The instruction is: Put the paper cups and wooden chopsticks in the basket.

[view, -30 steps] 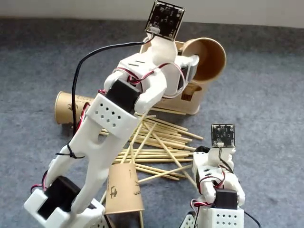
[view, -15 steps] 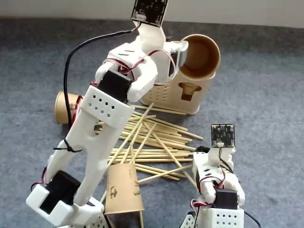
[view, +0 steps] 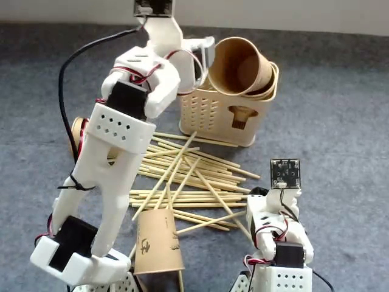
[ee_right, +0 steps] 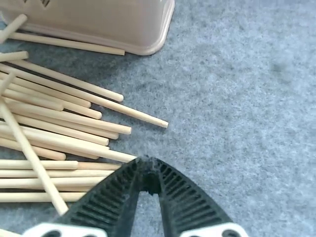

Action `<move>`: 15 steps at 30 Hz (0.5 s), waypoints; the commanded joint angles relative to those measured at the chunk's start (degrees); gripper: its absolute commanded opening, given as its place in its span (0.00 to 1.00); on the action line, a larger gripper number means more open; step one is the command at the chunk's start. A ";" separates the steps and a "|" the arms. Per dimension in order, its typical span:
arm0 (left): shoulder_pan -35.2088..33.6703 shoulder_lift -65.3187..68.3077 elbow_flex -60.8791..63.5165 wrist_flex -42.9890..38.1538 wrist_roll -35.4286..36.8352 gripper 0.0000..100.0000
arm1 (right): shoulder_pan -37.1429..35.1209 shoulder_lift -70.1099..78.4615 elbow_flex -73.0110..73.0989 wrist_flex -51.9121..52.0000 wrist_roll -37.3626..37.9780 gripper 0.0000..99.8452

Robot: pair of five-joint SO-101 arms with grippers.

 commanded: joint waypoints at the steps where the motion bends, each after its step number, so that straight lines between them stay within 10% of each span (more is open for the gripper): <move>1: -0.22 -0.92 -4.53 0.00 1.41 0.15 | 0.57 -0.57 6.11 -0.92 0.79 0.01; 15: 5.93 1.54 -3.38 -0.26 1.14 0.15 | 0.57 -0.57 6.11 -0.92 0.79 0.01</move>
